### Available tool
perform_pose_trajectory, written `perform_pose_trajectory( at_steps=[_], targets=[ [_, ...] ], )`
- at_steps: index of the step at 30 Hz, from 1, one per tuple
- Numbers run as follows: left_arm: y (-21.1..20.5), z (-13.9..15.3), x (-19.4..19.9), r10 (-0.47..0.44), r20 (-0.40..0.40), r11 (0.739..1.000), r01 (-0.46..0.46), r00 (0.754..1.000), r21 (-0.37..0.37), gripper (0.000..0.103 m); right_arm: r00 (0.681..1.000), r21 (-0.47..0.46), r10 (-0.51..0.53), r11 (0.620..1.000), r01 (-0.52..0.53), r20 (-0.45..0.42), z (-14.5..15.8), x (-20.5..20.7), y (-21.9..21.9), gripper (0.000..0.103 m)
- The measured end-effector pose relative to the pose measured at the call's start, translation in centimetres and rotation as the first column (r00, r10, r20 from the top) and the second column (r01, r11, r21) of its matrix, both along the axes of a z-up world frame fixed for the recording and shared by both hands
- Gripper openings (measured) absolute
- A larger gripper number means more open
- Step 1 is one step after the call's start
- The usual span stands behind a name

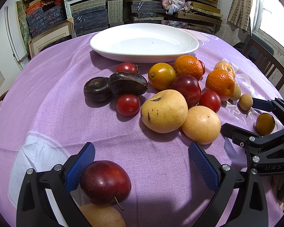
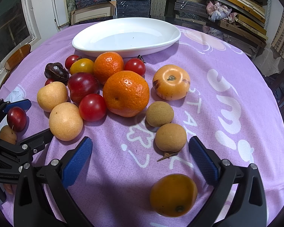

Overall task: Organize fruits
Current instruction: 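Grasp the small orange fruit with the right tool while the left tool approaches the red plum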

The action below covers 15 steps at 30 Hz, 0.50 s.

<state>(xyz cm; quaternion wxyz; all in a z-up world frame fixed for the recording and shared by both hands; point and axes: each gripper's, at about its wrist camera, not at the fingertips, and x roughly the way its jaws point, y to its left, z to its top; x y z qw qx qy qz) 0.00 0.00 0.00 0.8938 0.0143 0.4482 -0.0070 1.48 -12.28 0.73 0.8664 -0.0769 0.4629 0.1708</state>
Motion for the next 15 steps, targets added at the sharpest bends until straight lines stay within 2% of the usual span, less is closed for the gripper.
perform_pose_trajectory(
  at_steps=[7, 10, 13, 15],
  targets=[
    [0.1, 0.0, 0.0, -0.016, 0.000, 1.000, 0.016, 1.000, 0.000, 0.100, 0.998, 0.005, 0.054, 0.999, -0.054, -0.009, 0.2, 0.0, -0.3, 0.099],
    [0.3, 0.0, -0.2, -0.051, 0.000, 0.999, 0.051, 0.999, -0.006, 0.100, 0.997, 0.070, 0.071, 0.995, -0.071, 0.012, 0.9, -0.5, -0.8, 0.099],
    [0.9, 0.2, -0.3, -0.053, 0.012, 0.997, 0.053, 0.999, -0.048, 0.100, 0.995, 0.113, 0.084, 0.989, -0.090, 0.062, 1.8, -0.9, -1.6, 0.099],
    [1.9, 0.4, -0.1, -0.052, 0.031, 0.992, 0.055, 0.998, -0.116, 0.100, 0.991, 0.138, 0.090, 0.985, -0.103, 0.099, 2.4, -0.8, -1.9, 0.099]
  ],
)
